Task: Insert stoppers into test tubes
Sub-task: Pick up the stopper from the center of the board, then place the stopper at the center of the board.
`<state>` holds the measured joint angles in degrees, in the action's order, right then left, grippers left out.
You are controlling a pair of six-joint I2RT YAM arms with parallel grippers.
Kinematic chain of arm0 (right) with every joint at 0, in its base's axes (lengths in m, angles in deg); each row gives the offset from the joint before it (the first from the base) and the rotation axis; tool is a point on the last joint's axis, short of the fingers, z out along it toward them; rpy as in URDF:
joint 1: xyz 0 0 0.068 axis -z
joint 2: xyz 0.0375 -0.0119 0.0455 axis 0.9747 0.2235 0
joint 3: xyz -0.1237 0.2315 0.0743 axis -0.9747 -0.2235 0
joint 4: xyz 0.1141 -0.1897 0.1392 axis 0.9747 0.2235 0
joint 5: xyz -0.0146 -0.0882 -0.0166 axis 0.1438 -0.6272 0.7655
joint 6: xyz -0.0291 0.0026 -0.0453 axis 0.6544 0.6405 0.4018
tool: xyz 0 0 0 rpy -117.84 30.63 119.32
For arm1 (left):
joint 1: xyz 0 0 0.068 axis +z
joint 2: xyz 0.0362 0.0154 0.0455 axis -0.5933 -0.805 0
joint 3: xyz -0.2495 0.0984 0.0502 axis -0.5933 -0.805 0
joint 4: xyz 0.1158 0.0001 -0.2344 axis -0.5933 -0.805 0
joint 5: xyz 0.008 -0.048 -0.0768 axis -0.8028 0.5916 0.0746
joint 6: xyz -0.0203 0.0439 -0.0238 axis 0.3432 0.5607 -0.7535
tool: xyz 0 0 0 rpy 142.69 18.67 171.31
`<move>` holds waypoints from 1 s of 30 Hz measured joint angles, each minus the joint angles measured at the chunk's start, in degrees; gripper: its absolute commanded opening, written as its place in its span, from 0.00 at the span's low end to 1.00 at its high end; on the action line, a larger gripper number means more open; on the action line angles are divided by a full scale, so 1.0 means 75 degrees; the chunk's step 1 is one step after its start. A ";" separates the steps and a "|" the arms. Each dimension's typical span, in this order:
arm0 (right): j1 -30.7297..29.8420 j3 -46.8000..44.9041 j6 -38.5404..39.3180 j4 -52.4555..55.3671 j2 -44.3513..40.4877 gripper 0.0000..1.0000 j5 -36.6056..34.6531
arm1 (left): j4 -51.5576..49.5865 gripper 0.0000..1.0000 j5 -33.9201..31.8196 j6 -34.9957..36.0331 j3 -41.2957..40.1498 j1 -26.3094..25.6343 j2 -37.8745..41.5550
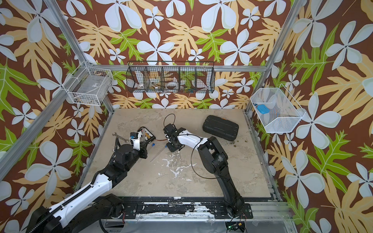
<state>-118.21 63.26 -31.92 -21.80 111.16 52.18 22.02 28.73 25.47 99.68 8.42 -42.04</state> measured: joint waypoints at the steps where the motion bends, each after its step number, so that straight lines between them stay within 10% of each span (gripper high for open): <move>1: 0.0006 -0.0061 -0.0079 0.0032 -0.0119 0.10 -0.0017 | 0.0000 0.00 0.0000 0.0003 -0.0006 0.0000 0.0012; 16: 0.0938 -0.3704 -0.4450 -0.0291 -0.4876 0.10 -0.0577 | 0.0038 0.00 0.0105 0.0137 -0.0259 0.0003 0.0265; 30: 0.1122 -0.5896 -1.0958 -0.0632 -0.5359 0.11 0.0242 | 0.0096 0.00 0.0224 -0.0047 -0.0358 0.0003 0.0137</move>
<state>-109.79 19.04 -114.10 -26.54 70.96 53.99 22.75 30.42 25.12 96.99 8.44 -41.01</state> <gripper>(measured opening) 0.115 0.169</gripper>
